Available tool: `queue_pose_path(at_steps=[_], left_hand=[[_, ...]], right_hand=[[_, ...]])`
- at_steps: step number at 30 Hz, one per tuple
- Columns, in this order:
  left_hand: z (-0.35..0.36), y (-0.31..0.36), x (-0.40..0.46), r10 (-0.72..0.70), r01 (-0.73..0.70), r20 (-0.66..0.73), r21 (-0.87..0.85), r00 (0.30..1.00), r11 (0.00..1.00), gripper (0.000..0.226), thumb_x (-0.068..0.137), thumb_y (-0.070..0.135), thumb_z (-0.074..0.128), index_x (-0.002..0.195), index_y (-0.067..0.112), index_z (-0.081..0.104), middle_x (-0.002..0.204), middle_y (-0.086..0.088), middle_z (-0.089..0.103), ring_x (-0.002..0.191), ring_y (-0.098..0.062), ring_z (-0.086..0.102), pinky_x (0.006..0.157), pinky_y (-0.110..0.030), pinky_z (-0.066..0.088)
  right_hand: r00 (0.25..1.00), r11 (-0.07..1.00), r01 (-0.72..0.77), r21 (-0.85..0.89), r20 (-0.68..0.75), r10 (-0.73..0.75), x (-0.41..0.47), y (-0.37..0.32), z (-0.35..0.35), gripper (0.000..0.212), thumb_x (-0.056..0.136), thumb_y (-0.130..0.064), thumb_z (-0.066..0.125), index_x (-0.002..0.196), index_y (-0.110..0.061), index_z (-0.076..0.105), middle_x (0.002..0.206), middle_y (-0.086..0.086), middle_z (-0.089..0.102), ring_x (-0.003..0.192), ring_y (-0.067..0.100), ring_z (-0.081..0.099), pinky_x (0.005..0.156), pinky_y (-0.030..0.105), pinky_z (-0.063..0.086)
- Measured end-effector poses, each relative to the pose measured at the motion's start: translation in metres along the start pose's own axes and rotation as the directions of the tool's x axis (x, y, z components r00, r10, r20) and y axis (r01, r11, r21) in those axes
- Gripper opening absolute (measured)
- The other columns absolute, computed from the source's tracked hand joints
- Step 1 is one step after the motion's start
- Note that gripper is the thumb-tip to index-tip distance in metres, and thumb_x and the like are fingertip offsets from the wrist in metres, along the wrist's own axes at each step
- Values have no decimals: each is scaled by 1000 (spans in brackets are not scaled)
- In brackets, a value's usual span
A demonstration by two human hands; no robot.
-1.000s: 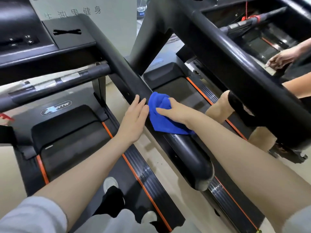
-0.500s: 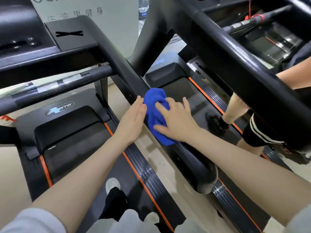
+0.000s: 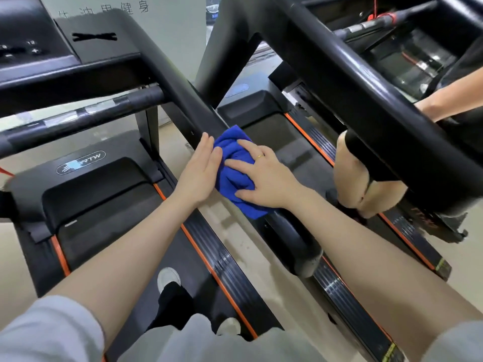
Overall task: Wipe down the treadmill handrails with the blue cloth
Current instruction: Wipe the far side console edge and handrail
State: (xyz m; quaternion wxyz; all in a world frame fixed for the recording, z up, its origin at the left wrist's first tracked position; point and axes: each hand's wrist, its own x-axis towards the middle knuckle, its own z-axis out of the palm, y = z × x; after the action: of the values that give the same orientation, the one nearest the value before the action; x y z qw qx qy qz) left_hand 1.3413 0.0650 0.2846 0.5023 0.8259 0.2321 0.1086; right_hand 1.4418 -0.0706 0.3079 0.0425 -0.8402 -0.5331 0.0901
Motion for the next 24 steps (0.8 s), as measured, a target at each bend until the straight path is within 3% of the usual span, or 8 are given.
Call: queue_pose_path(at_steps=[4, 7, 10, 12, 15, 17, 20, 24], left_hand=[[8, 3, 5, -24, 37, -91, 146, 996, 989, 56, 99, 38, 29, 143, 4, 29, 157, -13, 16, 146, -24, 12, 119, -36, 12], [18, 9, -8, 42, -1, -170, 234, 985, 972, 49, 98, 33, 38, 139, 6, 39, 155, -15, 20, 144, -28, 18, 118, -41, 17], [29, 11, -31, 125, -96, -126, 216, 984, 972, 46, 97, 27, 41, 139, 7, 39, 156, -13, 19, 145, -24, 15, 118, -38, 15], [36, 13, -45, 157, -134, -115, 186, 981, 973, 46, 97, 24, 41, 139, 6, 38, 155, -12, 19, 144, -22, 17, 118, -37, 16], [47, 14, -58, 146, -131, -74, 170, 987, 977, 48, 98, 24, 39, 142, 6, 33, 156, -10, 17, 145, -19, 15, 118, -35, 15], [53, 14, -62, 125, -115, -44, 184, 991, 976, 50, 99, 24, 37, 144, 7, 27, 157, -10, 12, 145, -19, 13, 118, -35, 16], [58, 17, -63, 92, -80, -52, 202, 994, 976, 52, 99, 27, 35, 146, 7, 24, 158, -10, 9, 145, -19, 12, 117, -32, 14], [55, 20, -62, 78, -61, -75, 212, 994, 975, 50, 99, 29, 34, 145, 10, 27, 158, -6, 13, 145, -17, 15, 115, -30, 15]], right_hand=[[975, 926, 209, -314, -7, -222, -63, -5, 8, 43, 66, -44, 69, 107, -34, 63, 150, 11, 33, 125, 45, 38, 75, 48, 50], [916, 835, 391, -388, 78, -393, -96, 8, 17, 21, 69, -43, 61, 87, -33, 67, 143, 3, 45, 128, 39, 41, 85, 50, 44], [929, 928, 367, -68, -36, -369, -103, 34, 20, 32, 78, -40, 53, 106, -31, 67, 147, 5, 38, 133, 33, 33, 103, 45, 35], [987, 931, 143, 335, -116, -110, -105, 35, 22, 42, 85, -31, 54, 126, -23, 57, 147, 4, 31, 134, 21, 30, 110, 23, 23], [903, 434, -334, 837, 151, 403, -115, 28, 25, 40, 95, -27, 48, 134, -19, 46, 132, 1, 51, 116, 14, 50, 92, 19, 38], [748, 59, -526, 849, 428, 508, -128, 29, 30, 38, 86, -47, 51, 117, -26, 58, 112, 6, 66, 95, 21, 61, 79, 29, 48], [694, -150, -606, 781, 611, 381, -151, 31, 51, 64, 57, -44, 65, 117, -23, 54, 97, 25, 61, 85, 40, 58, 70, 44, 46], [649, -326, -384, 864, 504, 570, -147, 23, 69, 50, 86, -52, 47, 118, -14, 57, 107, 9, 64, 94, 29, 62, 85, 42, 49]])
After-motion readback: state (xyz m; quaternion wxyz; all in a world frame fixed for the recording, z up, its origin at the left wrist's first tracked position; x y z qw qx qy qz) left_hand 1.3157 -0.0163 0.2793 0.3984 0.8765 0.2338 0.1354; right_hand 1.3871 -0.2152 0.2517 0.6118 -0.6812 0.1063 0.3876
